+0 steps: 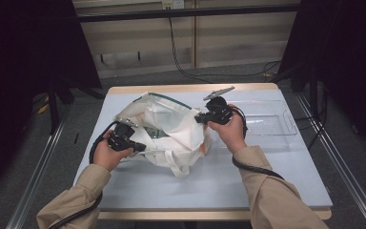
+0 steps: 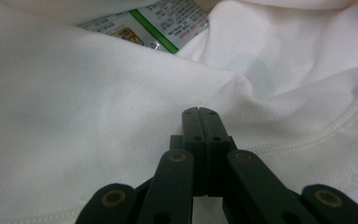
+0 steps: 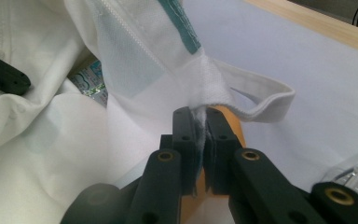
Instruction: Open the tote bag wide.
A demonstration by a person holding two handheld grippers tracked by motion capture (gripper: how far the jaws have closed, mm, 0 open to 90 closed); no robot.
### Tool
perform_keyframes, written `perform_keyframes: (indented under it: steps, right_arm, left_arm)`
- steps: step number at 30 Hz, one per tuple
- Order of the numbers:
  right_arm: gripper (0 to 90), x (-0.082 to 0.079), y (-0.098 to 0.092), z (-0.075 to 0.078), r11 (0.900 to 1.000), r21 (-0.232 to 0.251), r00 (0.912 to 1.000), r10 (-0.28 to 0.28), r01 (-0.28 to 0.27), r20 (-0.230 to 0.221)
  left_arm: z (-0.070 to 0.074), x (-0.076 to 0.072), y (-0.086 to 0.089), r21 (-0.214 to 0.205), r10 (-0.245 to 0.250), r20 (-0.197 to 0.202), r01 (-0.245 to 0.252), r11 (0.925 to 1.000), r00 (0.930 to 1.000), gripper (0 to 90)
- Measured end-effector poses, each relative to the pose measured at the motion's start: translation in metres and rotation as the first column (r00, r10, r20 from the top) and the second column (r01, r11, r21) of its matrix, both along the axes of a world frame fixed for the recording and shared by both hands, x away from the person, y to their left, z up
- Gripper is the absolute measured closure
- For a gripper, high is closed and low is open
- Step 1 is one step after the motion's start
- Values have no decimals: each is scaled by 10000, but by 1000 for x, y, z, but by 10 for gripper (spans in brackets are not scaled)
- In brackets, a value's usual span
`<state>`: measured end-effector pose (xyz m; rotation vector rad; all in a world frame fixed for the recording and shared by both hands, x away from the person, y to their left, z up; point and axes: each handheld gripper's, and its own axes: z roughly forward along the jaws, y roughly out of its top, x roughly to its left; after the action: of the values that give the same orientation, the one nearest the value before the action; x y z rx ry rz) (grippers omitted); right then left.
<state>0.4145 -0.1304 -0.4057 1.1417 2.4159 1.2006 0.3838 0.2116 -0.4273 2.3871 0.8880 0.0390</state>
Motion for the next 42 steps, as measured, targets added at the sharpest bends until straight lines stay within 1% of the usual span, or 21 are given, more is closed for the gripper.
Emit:
perform_keyframes:
  steps: [1,2,3,6,8,9,13,17,21,22,24,26,28,29,32,33,35,36,38,41,42]
  right_arm:
    - [844,1,-2,-1,10000,-3,10000,-19,19,8]
    - [844,2,-2,-2,10000,-40,10000,-86,86,-40]
    - [844,3,-3,-3,9999,49,9999,-91,91,-76]
    - [844,5,-5,-5,9999,-56,9998,-164,164,-130]
    - [845,7,-6,-7,9997,-80,9995,-233,232,-219]
    - [845,7,-7,-9,9997,-36,9994,-231,230,-252]
    - [846,10,-11,-13,9991,-41,9985,-428,427,-340]
    - [846,12,-12,-16,9983,-169,9977,-559,553,-396]
    - [846,13,-12,-18,9978,-242,9971,-621,610,-438]
    - [846,14,-12,-19,9980,-258,9973,-583,572,-437]
    - [846,15,-13,-20,9976,-281,9968,-649,636,-467]
    - [845,15,-13,-21,9975,-310,9967,-650,635,-478]
    - [845,15,-14,-22,9978,-191,9966,-638,629,-526]
    - [845,15,-14,-21,9976,-217,9963,-666,656,-536]
    - [845,15,-15,-21,9986,-34,9970,-526,525,-577]
    - [846,14,-15,-20,9990,-85,9979,-440,436,-484]
    - [845,13,-15,-18,9993,-35,9982,-361,360,-478]
    - [845,12,-14,-17,9995,-45,9986,-329,327,-422]
    - [845,10,-14,-16,9997,-33,9991,-239,238,-338]
    - [844,9,-13,-14,10000,-34,9997,-77,76,-237]
    - [845,9,-12,-13,10000,-64,9998,-62,61,-214]
  left_arm:
    - [0,0,1,20,-82,-8,82,10000,10000,900]
    - [-1,-1,1,-50,48,-15,-48,10000,10000,900]
    - [-1,-1,2,-8,-4,-2,4,10000,10000,900]
    - [-3,-3,3,-4,-10,45,10,10000,10000,900]
    - [-3,-4,3,-93,77,46,-77,9999,10000,900]
    - [-3,-4,4,-73,-26,31,26,10000,10000,900]
    - [-3,-5,5,-63,32,33,-32,10000,10000,900]
    - [-4,-6,6,65,-78,101,77,9999,9999,900]
    - [-6,-7,5,58,-44,81,44,10000,10000,900]
    - [-6,-7,5,99,-73,66,73,9999,10000,900]
    - [-7,-7,5,20,25,0,-25,10000,10000,900]
    - [-7,-7,6,81,-103,-9,103,9999,9999,900]
    - [-7,-7,6,98,-129,-43,129,9999,9999,900]
    - [-7,-7,6,71,-96,-68,96,9999,9999,900]
    - [-7,-7,7,-6,27,-120,-27,10000,9999,900]
    - [-6,-7,7,-100,92,-102,-93,9999,9999,900]
    - [-3,-5,9,-296,102,11,-102,9995,9999,900]
    - [-1,-4,8,-470,187,165,-179,9987,9997,900]
    - [4,-3,7,-771,356,317,-331,9965,9989,900]
    - [12,0,4,-862,340,683,-281,9959,9971,895]
    - [14,1,2,-885,452,816,-379,9954,9956,862]
